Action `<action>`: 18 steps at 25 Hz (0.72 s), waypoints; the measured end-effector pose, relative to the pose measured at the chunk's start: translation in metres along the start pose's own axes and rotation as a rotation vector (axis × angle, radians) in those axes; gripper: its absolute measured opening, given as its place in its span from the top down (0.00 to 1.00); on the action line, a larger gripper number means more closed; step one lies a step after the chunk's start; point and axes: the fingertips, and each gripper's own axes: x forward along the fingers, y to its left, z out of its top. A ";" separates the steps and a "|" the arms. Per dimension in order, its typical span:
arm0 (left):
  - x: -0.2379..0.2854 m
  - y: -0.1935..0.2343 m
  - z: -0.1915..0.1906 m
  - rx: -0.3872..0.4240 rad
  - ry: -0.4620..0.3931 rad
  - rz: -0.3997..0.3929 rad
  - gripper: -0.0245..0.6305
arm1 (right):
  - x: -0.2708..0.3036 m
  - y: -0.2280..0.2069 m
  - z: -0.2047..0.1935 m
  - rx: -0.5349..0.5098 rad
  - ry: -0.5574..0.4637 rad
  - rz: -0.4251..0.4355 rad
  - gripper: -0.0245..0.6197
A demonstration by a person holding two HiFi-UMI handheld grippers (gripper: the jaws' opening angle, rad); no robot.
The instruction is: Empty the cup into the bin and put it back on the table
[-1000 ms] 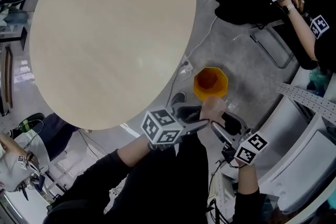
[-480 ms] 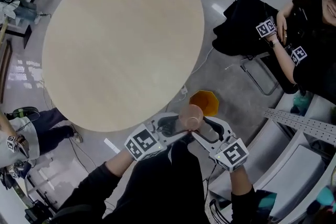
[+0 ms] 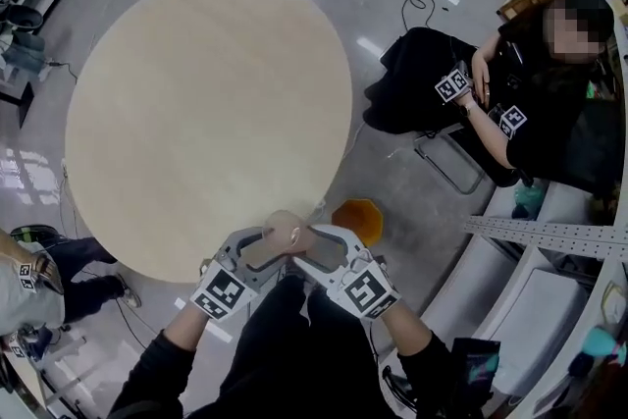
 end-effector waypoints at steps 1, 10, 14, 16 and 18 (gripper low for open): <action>-0.003 0.008 -0.002 -0.009 -0.006 0.014 0.61 | 0.007 -0.002 0.001 -0.014 0.011 0.007 0.61; -0.021 0.056 -0.026 0.029 0.032 0.165 0.61 | 0.063 -0.010 0.007 -0.144 0.091 0.056 0.61; -0.041 0.078 -0.049 0.018 0.055 0.238 0.61 | 0.101 -0.001 0.003 -0.227 0.150 0.090 0.61; -0.051 0.088 -0.058 0.017 0.066 0.265 0.61 | 0.119 0.003 0.003 -0.237 0.170 0.104 0.61; -0.056 0.093 -0.067 -0.001 0.078 0.281 0.61 | 0.131 0.006 0.001 -0.234 0.183 0.117 0.61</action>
